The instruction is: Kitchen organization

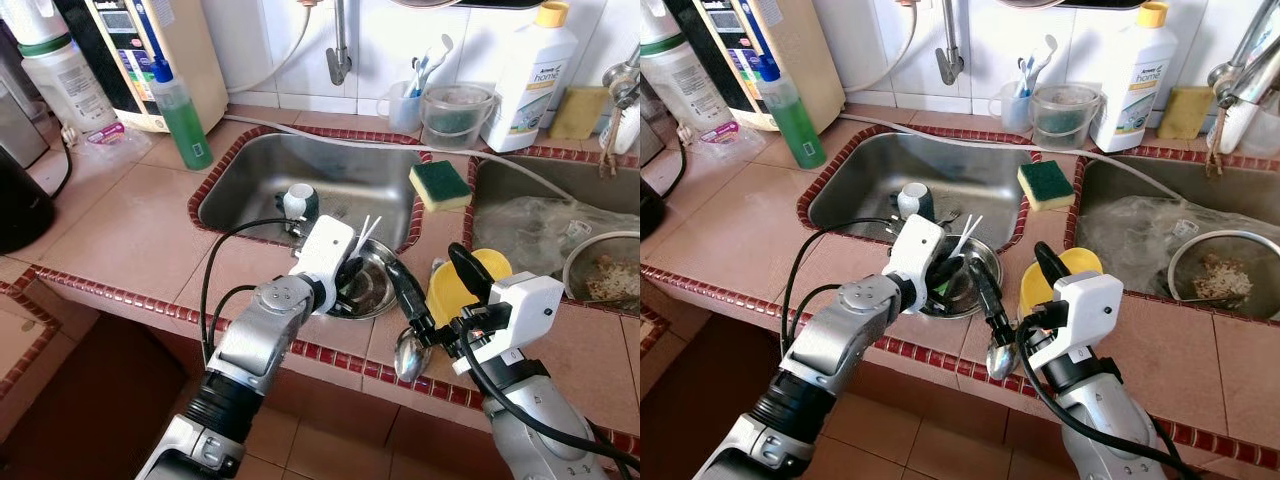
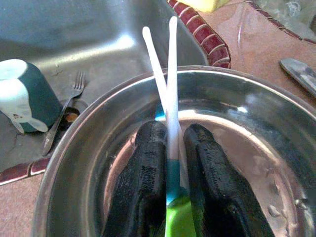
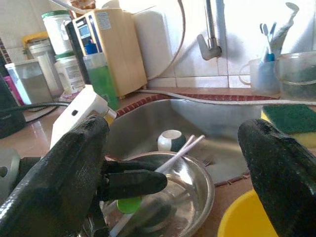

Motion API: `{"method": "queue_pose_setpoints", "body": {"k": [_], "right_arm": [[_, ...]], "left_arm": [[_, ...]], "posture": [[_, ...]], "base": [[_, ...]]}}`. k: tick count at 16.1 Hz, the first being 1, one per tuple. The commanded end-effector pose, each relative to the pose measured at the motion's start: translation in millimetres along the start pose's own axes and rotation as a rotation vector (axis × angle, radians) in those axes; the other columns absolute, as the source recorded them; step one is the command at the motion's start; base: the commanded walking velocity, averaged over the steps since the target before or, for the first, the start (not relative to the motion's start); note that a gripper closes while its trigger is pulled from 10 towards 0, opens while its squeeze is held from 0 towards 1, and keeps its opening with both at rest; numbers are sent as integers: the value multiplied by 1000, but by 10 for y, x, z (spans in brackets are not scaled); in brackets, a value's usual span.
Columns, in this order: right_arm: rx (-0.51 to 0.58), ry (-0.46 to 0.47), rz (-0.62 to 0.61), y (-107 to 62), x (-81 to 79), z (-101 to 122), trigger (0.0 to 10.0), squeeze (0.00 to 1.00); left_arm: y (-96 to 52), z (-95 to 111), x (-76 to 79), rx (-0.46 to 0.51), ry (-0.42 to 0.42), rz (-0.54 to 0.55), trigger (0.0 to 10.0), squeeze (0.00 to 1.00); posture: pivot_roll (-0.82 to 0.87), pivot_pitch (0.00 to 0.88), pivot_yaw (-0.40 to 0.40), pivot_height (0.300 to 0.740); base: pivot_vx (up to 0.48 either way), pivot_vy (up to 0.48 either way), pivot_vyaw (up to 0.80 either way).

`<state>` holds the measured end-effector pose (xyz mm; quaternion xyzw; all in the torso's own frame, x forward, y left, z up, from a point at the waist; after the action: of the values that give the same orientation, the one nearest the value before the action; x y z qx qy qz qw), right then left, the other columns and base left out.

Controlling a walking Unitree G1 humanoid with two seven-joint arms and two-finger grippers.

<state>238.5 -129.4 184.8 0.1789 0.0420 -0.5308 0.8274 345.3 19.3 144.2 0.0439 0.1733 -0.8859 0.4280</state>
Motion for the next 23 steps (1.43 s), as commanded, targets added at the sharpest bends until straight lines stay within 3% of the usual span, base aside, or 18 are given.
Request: {"method": "queue_pose_setpoints", "body": {"k": [1,5,7,8,12,15,16,20,23], "right_arm": [[-11,10,12,17,-5,-24,10000,0],[-5,10,12,33,-3,-16,10000,0],[1,11,9,47,1,-13,10000,0],[4,11,10,56,-1,-12,10000,0],[14,6,15,91,9,5,10000,0],[16,5,15,91,8,7,10000,0],[16,7,10,85,12,3,10000,0],[19,8,6,88,15,9,10000,0],[19,8,7,96,12,9,10000,0]], "left_arm": [[-13,8,-46,4,-9,8,10000,0],[-27,131,-86,58,-39,-2,10000,0],[-50,284,-132,128,-113,-39,10000,0],[-58,333,-185,150,-152,-46,10000,0],[-57,380,-382,161,-155,-28,10000,0],[-72,326,-293,152,-149,-95,10000,0],[-77,293,-213,153,-158,-117,10000,1000],[-41,268,-87,131,-145,-147,10000,1000],[-22,248,-77,108,-158,-148,10000,1000]], "posture": [[-268,82,108,740],[-264,86,110,740],[-266,83,113,740],[-268,76,113,740],[-269,67,117,740],[-269,75,120,740],[-268,78,120,740],[-266,86,120,740],[-265,88,121,740]], "base": [[0,0,0],[0,0,0],[0,0,0],[0,0,0],[0,0,0],[0,0,0],[0,0,0],[0,0,0],[0,0,0]]}}
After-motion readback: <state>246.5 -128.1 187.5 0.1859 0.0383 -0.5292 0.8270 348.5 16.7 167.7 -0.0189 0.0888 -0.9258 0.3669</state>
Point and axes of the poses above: a point about 5 cm out from each wrist's last joint towards the gripper, its own y axis pointing out of the wrist towards the gripper, its own z axis along the axis of the wrist's last joint, x = y × z, the point moved 2 cm from there along y, pointing out of the wrist towards the gripper, and after that the axes turned 11 degrees about y, right-handed, at the moved point
